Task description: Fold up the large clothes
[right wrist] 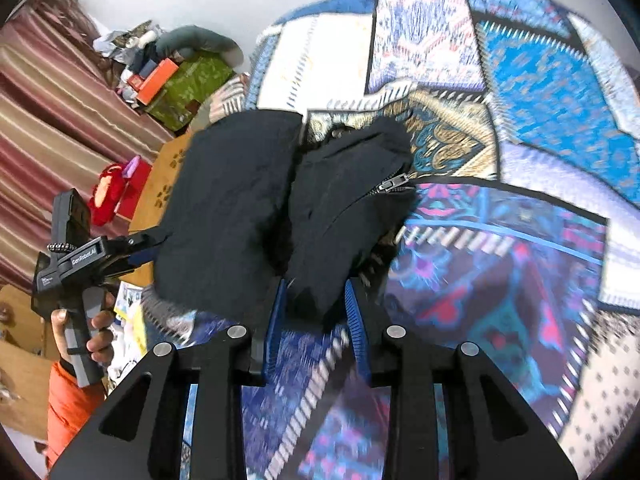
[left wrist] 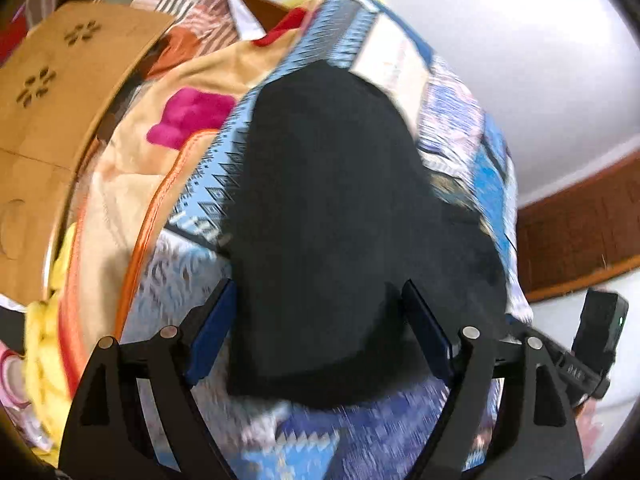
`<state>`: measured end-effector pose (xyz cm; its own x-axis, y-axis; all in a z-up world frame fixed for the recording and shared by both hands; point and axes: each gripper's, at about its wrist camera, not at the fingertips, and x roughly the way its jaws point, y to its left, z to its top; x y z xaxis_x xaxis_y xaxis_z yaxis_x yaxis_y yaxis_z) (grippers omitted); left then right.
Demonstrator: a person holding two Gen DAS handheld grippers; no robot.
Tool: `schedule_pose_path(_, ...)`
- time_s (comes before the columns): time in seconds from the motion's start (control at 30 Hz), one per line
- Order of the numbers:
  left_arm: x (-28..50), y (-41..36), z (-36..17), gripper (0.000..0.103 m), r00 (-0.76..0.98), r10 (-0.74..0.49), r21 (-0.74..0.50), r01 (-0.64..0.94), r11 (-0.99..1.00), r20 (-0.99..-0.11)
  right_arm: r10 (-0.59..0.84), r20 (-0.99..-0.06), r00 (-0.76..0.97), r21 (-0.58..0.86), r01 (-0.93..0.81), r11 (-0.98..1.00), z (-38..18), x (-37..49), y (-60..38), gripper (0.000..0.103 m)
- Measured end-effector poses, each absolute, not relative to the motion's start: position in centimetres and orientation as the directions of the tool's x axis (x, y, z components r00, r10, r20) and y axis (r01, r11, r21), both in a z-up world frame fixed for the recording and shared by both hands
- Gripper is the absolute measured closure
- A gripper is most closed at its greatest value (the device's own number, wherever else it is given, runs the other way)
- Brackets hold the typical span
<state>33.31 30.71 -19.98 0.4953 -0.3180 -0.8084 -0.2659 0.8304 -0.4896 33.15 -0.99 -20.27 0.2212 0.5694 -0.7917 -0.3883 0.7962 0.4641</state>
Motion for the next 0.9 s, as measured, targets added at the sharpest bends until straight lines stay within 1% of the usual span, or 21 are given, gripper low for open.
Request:
schedule_pose_path(0.07, 32.0, 29.7, -17.9, 0.02, 0.515, -0.293, -0.459, -0.23, 0.858, -0.805, 0.581, -0.78, 0.233, 0.464, -0.406, 0.787, -18.7, 32.2, -0.9, 0.075)
schedule_pose_path(0.17, 28.8, 26.9, -12.9, 0.02, 0.562, -0.205, -0.355, -0.171, 0.919, -0.801, 0.58, -0.756, 0.305, 0.415, -0.462, 0.784, -14.7, 29.3, -1.3, 0.075)
schedule_pose_path(0.27, 24.5, 23.5, -7.6, 0.02, 0.636, -0.12, -0.244, -0.11, 0.963, -0.762, 0.611, -0.688, 0.392, 0.377, -0.526, 0.762, -10.0, 25.8, -1.3, 0.075)
schedule_pose_path(0.3, 22.6, 22.2, -5.6, 0.02, 0.674, -0.092, -0.208, -0.093, 0.974, -0.733, 0.625, -0.665, 0.409, 0.375, -0.54, 0.753, -8.7, 24.8, -1.5, 0.075)
schedule_pose_path(0.37, 19.7, 20.2, -2.5, 0.02, 0.734, -0.087, -0.182, -0.051, 0.982, -0.673, 0.653, -0.609, 0.451, 0.37, -0.567, 0.736, -5.8, 22.3, -2.0, 0.075)
schedule_pose_path(0.4, 17.5, 19.0, -0.6, 0.02, 0.774, -0.081, -0.168, -0.033, 0.985, -0.628, 0.662, -0.579, 0.476, 0.361, -0.578, 0.732, -4.6, 21.1, -2.3, 0.075)
schedule_pose_path(0.43, 16.1, 18.3, 0.4, 0.02, 0.802, -0.069, -0.154, -0.029, 0.988, -0.594, 0.674, -0.541, 0.504, 0.351, -0.593, 0.725, -3.2, 19.4, -2.7, 0.075)
schedule_pose_path(0.5, 11.9, 16.3, 3.3, 0.02, 0.87, -0.027, -0.116, -0.035, 0.993, -0.493, 0.698, -0.469, 0.542, 0.334, -0.623, 0.708, -0.9, 16.5, -3.4, 0.075)
schedule_pose_path(0.57, 8.6, 14.8, 5.1, 0.02, 0.911, 0.008, -0.094, -0.051, 0.994, -0.412, 0.713, -0.411, 0.568, 0.321, -0.642, 0.697, 0.5, 13.9, -3.9, 0.075)
schedule_pose_path(0.67, 4.0, 12.7, 6.9, 0.02, 0.953, 0.044, -0.078, -0.07, 0.994, -0.301, 0.722, -0.333, 0.607, 0.283, -0.666, 0.69, 2.2, 10.2, -4.7, 0.075)
schedule_pose_path(0.73, 1.2, 11.4, 7.4, 0.02, 0.97, 0.083, -0.058, -0.099, 0.993, -0.23, 0.715, -0.299, 0.632, 0.247, -0.673, 0.698, 2.7, 8.1, -4.9, 0.075)
schedule_pose_path(0.83, -1.6, 9.7, 7.6, 0.02, 0.98, 0.126, -0.036, -0.133, 0.99, -0.157, 0.696, -0.254, 0.671, 0.187, -0.672, 0.716, 3.0, 5.1, -5.2, 0.075)
schedule_pose_path(0.87, -2.5, 9.1, 7.5, 0.02, 0.981, 0.139, -0.028, -0.143, 0.989, -0.133, 0.689, -0.245, 0.682, 0.178, -0.667, 0.724, 2.9, 4.6, -5.2, 0.072)
schedule_pose_path(0.9, -3.3, 8.6, 7.4, 0.02, 0.983, 0.143, -0.02, -0.146, 0.989, -0.117, 0.68, -0.239, 0.693, 0.171, -0.66, 0.732, 2.8, 4.1, -5.1, 0.063)
